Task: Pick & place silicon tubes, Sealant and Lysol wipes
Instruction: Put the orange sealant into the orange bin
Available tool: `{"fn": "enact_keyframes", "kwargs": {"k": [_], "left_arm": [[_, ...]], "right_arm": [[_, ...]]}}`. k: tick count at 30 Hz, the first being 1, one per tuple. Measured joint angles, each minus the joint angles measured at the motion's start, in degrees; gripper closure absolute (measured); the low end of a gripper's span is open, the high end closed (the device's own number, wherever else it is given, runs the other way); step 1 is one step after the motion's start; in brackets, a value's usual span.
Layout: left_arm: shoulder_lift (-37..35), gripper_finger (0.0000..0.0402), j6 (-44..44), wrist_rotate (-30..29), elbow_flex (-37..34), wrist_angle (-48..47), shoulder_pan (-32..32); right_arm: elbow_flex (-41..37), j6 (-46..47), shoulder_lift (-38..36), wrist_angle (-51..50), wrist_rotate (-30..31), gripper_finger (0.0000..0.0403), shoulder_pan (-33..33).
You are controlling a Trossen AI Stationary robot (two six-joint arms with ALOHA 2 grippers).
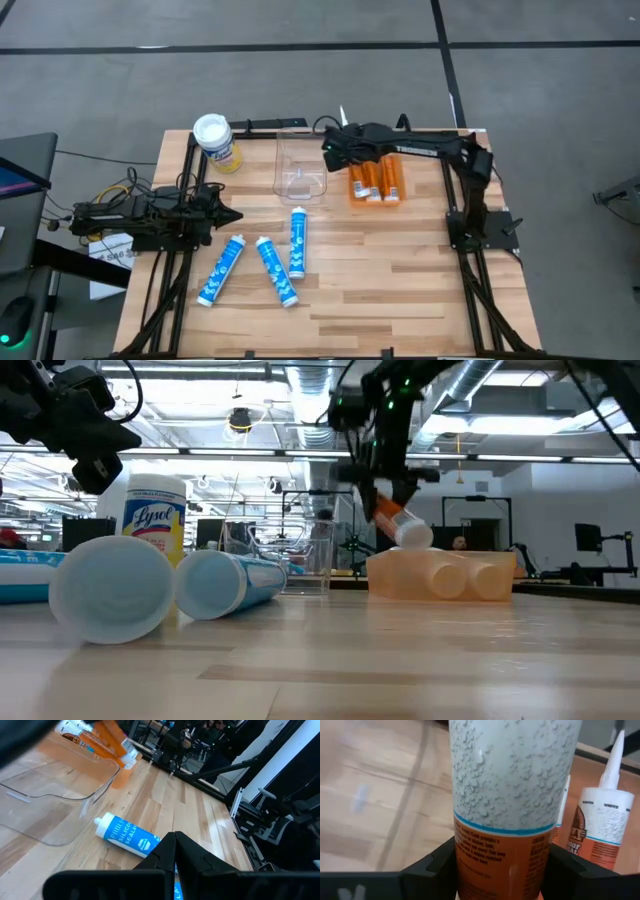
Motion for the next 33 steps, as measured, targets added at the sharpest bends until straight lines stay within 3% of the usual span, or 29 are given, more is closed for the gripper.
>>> {"fn": "enact_keyframes", "kwargs": {"k": [12,20,33], "left_arm": [[-0.02,0.0402,-0.07,0.0,0.0,-0.07,0.0],[-0.02,0.0402,-0.05,0.02,0.0,-0.09,-0.01],[-0.02,0.0402,-0.07,0.03,0.0,-0.09,0.0]], "right_arm": [[0.0,0.45,5.1,-0.21,1.55,0.0197,-1.15],[0.01,0.49,4.92,-0.67,1.41,0.0163,-0.8],[0.02,0.05,4.88,-1.47,-0.5,0.0157,-0.8]]}}
